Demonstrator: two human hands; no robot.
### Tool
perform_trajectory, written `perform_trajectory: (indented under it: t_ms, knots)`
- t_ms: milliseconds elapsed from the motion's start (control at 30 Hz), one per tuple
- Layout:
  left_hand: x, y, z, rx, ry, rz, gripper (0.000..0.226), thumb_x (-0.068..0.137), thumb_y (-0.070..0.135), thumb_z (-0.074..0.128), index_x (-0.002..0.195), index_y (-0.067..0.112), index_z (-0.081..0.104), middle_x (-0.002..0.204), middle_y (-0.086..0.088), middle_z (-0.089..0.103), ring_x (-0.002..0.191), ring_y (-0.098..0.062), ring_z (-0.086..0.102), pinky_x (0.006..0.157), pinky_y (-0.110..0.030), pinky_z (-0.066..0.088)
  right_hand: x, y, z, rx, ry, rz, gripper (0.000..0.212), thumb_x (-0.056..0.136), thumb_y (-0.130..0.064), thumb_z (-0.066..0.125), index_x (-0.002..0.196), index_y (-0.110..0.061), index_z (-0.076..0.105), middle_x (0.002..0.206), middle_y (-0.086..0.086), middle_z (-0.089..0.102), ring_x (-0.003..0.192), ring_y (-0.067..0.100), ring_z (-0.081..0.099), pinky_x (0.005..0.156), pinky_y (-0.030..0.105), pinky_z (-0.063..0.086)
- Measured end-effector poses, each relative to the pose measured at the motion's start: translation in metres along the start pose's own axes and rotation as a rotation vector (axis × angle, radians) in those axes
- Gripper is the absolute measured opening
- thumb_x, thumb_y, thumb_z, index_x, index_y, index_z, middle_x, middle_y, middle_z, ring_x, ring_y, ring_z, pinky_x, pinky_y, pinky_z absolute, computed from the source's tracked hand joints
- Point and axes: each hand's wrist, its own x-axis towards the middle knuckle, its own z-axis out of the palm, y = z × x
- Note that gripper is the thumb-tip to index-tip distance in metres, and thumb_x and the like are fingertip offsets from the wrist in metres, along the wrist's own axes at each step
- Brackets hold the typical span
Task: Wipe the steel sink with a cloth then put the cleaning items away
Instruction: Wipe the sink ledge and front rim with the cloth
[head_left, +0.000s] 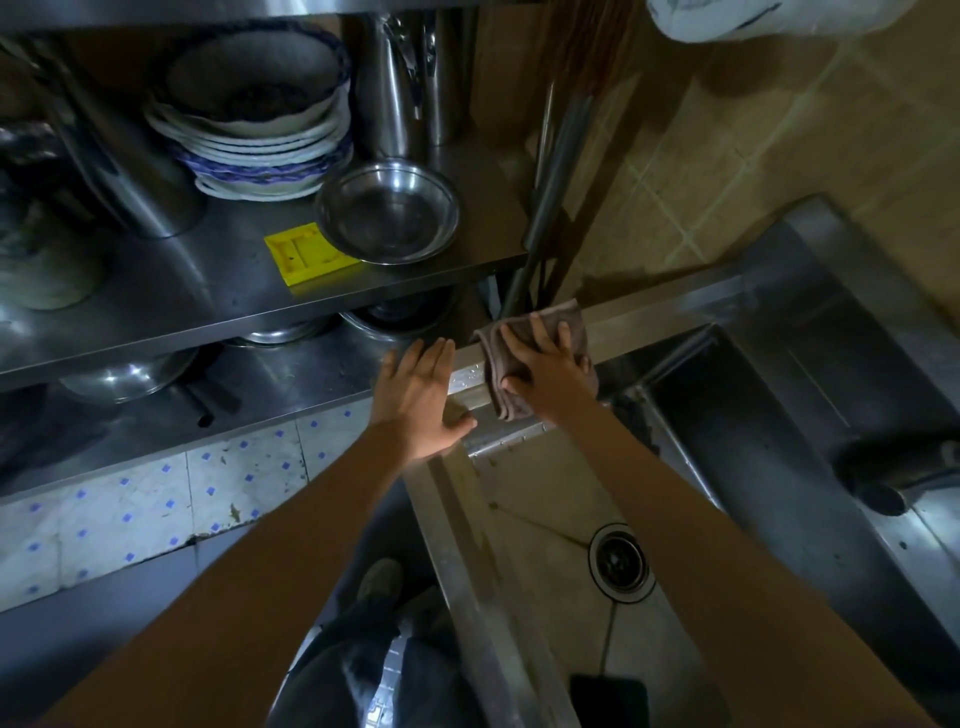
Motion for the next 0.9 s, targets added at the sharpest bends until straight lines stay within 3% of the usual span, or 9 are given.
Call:
perform_trajectory:
  t_ms: [267, 533, 767, 900]
  knots:
    - [-0.006, -0.002, -0.001, -0.017, -0.012, -0.030, 0.101, 0.080, 0.070, 0.046, 0.150, 0.012, 0.005, 0.157, -0.007, 0.015, 0.144, -0.026, 0.015, 0.117, -0.049, 0.009, 0.007, -0.001, -0.005, 0.070, 0.013, 0.019, 0.064, 0.094, -0.040, 0.049, 0.148, -0.043, 0.015, 0.159, -0.008, -0.004, 0.145, 0.034, -0.009, 0.111, 0.066, 0.013]
    - [-0.008, -0.012, -0.003, -0.070, -0.015, 0.017, 0.096, 0.082, 0.068, 0.046, 0.150, 0.013, 0.008, 0.158, -0.006, 0.015, 0.144, -0.026, 0.014, 0.118, -0.049, 0.009, 0.008, -0.008, 0.005, -0.070, -0.001, -0.054, 0.061, 0.095, -0.034, 0.045, 0.149, -0.036, 0.016, 0.160, -0.005, 0.005, 0.146, 0.035, -0.002, 0.109, 0.067, 0.020]
    - [-0.010, -0.057, -0.006, -0.080, 0.047, 0.056, 0.085, 0.081, 0.063, 0.041, 0.147, 0.013, 0.027, 0.151, -0.010, 0.032, 0.138, -0.030, 0.029, 0.113, -0.048, 0.016, 0.000, -0.025, -0.001, -0.030, -0.031, 0.010, 0.061, 0.098, -0.035, 0.042, 0.150, -0.039, 0.011, 0.160, -0.008, -0.002, 0.145, 0.038, -0.008, 0.110, 0.067, 0.016]
    - [-0.011, -0.078, -0.013, -0.065, 0.059, 0.082, 0.080, 0.078, 0.059, 0.034, 0.139, 0.008, 0.044, 0.140, -0.015, 0.048, 0.127, -0.036, 0.045, 0.106, -0.053, 0.030, -0.004, -0.037, 0.001, -0.040, -0.054, 0.016, 0.063, 0.097, -0.036, 0.044, 0.149, -0.041, 0.009, 0.160, -0.009, -0.004, 0.145, 0.037, -0.008, 0.110, 0.067, 0.017]
